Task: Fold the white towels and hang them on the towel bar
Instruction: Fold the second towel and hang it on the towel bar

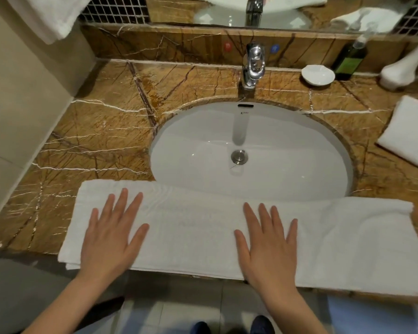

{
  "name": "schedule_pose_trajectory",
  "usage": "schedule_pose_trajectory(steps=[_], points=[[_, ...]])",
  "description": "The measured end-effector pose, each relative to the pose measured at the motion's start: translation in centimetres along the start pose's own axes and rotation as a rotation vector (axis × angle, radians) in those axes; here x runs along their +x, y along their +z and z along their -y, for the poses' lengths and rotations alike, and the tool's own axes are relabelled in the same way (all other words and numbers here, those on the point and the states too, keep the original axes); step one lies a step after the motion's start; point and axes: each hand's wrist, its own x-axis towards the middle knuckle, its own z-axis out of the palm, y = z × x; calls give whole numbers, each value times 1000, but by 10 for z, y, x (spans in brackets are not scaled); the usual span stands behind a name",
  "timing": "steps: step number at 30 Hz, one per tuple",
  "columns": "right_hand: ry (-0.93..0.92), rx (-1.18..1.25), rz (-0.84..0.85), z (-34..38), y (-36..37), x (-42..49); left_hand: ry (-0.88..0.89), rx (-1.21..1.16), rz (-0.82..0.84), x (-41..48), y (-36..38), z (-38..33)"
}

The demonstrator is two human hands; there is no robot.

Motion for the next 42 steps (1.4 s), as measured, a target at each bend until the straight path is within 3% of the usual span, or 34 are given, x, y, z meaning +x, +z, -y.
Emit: schedule_pose_trajectory(steps=[6, 11, 15, 22, 27, 33, 42], points=[[-20, 98, -9, 1, -6, 0, -54, -16, -23, 2, -6, -37], [-14, 132, -217, -55, -27, 10, 240, -148, -40, 2, -2, -146], [83, 76, -123, -108, -30, 12, 356, -84, 31, 2, 15, -199], [133, 39, -86, -122, -24, 9, 269, -3, 82, 0, 22, -201], [66, 116, -89, -136, -35, 8, 315, 21, 91, -3, 14, -228], [82, 28, -99, -192, -41, 7, 576, -72, 101, -12, 27, -334], [33, 41, -101, -230, -41, 16, 576, -7, 84, -4, 43, -360]])
